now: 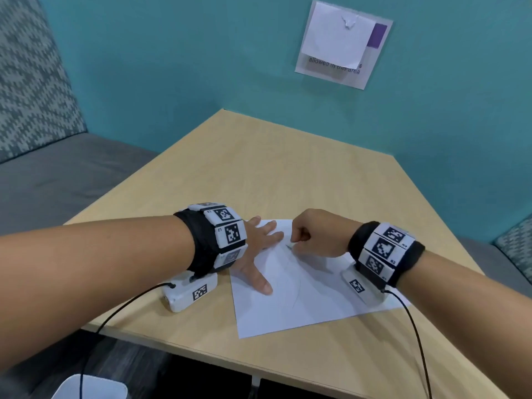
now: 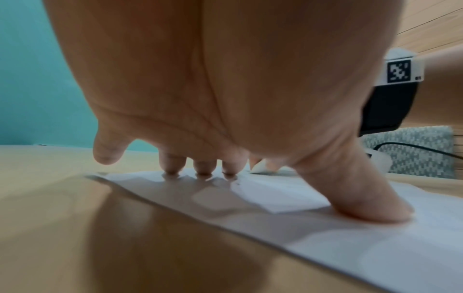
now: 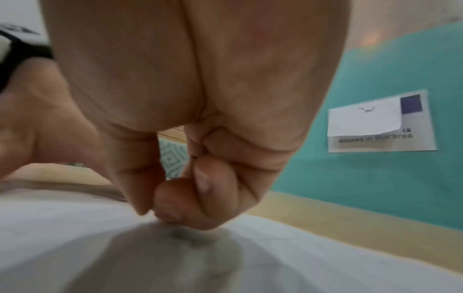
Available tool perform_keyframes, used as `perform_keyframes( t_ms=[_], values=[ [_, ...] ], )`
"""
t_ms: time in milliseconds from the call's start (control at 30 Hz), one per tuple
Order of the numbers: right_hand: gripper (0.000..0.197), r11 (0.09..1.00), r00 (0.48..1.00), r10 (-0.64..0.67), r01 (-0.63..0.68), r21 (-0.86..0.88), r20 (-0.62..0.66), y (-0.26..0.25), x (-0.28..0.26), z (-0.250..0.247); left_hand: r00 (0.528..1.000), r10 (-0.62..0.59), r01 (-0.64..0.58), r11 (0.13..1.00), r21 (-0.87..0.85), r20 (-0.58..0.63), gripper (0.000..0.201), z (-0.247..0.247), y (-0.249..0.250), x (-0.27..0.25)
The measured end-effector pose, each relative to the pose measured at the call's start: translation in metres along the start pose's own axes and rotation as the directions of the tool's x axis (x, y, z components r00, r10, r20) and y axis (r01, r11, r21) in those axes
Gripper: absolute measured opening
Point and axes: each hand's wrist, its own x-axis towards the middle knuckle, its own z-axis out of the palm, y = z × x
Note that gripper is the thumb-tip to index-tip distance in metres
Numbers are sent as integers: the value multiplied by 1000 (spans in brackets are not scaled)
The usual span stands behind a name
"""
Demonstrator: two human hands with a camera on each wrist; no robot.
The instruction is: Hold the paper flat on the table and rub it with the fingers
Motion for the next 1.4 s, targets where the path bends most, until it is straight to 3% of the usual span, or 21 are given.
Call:
perform_keyframes(
  t_ms=[167,267,333,500,633,833,967,1133,1300,1400],
  values=[
    [3,985,979,-170,167,31,115,-22,-16,14,999,34,-34,999,-26,2,112,-4,-2,-2],
    [15,1000,999,-29,29,5,39,-5,-4,1,1000,12,-12,1000,0,-4,116,-1,-2,1],
    [13,1000,1000,23,-23,11,14,2,-3,0,1000,10,-10,1000,9,-11,117,2,-2,3],
    [3,989,980,-148,147,19,134,-23,-18,14,999,27,-27,1000,2,24,115,-3,-5,1],
    [12,1000,999,0,-1,22,33,1,-3,-1,1000,16,-17,999,41,19,118,0,-5,5],
    [6,988,977,-156,151,43,142,-24,-19,12,999,30,-30,999,20,36,116,-1,-8,4],
    [13,998,999,41,-42,38,32,5,-4,-3,999,19,-20,999,40,28,120,1,-7,6],
    [18,993,983,-119,114,44,142,-25,-23,13,999,24,-25,999,24,44,118,-2,-7,4],
    [21,998,999,19,-21,54,37,-2,-8,-1,999,19,-21,999,48,29,119,-1,-5,4],
    [11,995,989,-90,86,43,115,-21,-21,10,999,25,-26,999,33,40,118,-1,-7,4]
  ],
)
